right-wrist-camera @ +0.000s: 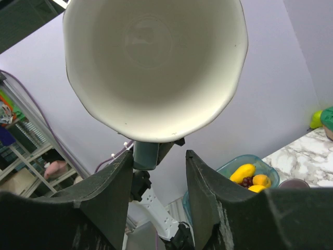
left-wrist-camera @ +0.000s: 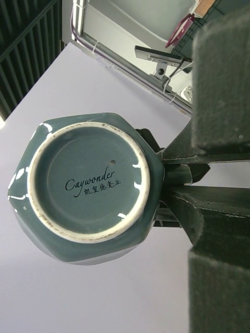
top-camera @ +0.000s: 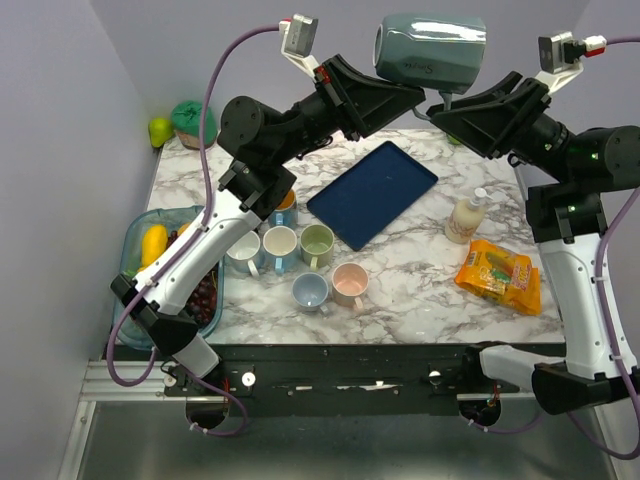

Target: Turn the mug right side up

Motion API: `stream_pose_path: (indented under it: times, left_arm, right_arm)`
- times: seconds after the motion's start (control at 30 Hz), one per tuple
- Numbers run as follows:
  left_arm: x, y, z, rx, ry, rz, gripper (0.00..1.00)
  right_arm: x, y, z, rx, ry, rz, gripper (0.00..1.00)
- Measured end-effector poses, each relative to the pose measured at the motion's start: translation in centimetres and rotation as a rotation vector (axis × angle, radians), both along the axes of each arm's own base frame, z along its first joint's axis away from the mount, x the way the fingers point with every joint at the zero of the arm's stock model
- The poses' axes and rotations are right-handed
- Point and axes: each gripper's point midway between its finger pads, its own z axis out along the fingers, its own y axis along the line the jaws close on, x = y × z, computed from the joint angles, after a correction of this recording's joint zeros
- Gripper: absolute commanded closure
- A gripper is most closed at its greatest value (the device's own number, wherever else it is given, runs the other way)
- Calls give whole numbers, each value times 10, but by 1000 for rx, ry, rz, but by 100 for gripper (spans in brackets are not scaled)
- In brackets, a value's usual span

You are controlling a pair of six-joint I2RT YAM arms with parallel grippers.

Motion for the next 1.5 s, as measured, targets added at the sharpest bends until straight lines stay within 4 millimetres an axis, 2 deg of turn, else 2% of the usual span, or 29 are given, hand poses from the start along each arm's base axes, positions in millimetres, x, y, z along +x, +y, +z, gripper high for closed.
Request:
stream_pose_path:
  times: [0.13, 0.23, 0.4, 0.47, 0.5, 0.6, 0.63, 0.67, 0.73, 0.77, 0.83, 1.0, 1.13, 1.3, 1.4, 1.5]
  left_arm:
    - [4, -2, -4, -4, 16, -9, 100]
    - [7, -6, -8, -3, 31, -17, 100]
    - [13, -9, -13, -12, 35, -20, 100]
    - [14, -9, -12, -19, 28, -16, 100]
    - [14, -9, -12, -23, 20, -14, 100]
    - [14, -8, -12, -26, 19, -16, 100]
    - [15, -9, -12, -26, 20, -16, 96]
    - [15, -9, -13, -25, 20, -15, 74]
    - [17, -10, -16, -20, 21, -10, 65]
    - [19, -10, -18, -17, 20, -1, 54]
    - [23, -12, -27, -1, 29, 19, 52]
    - [29, -5, -58, 77, 55, 104, 33]
    - [39, 17, -74, 159, 53, 251, 22]
    - [55, 63, -93, 279, 60, 520, 15]
    - [65, 102, -103, 367, 82, 732, 13]
    - [73, 144, -107, 446, 113, 938, 12]
  right_arm:
    - [5, 1, 2, 16, 3, 13, 51]
    - [10, 2, 2, 26, 13, 21, 56]
    - [14, 2, 4, 51, 43, 31, 78]
    - [13, 2, 6, 61, 49, 31, 94]
    - [13, 2, 6, 64, 54, 34, 99]
    - [13, 1, 5, 66, 58, 33, 99]
    - [14, 1, 5, 65, 59, 32, 99]
    - [15, 1, 4, 63, 61, 28, 99]
    - [16, 1, 2, 56, 66, 16, 99]
    - [17, 1, 1, 48, 65, 7, 99]
    - [21, 1, -4, 24, 70, -19, 99]
    - [40, -3, -17, -21, 108, -118, 99]
    - [51, -6, -29, -56, 145, -178, 99]
    - [58, 1, -37, -146, 149, -257, 99]
    - [50, 26, -45, -222, 124, -256, 99]
    - [30, 63, -75, -335, 127, -201, 99]
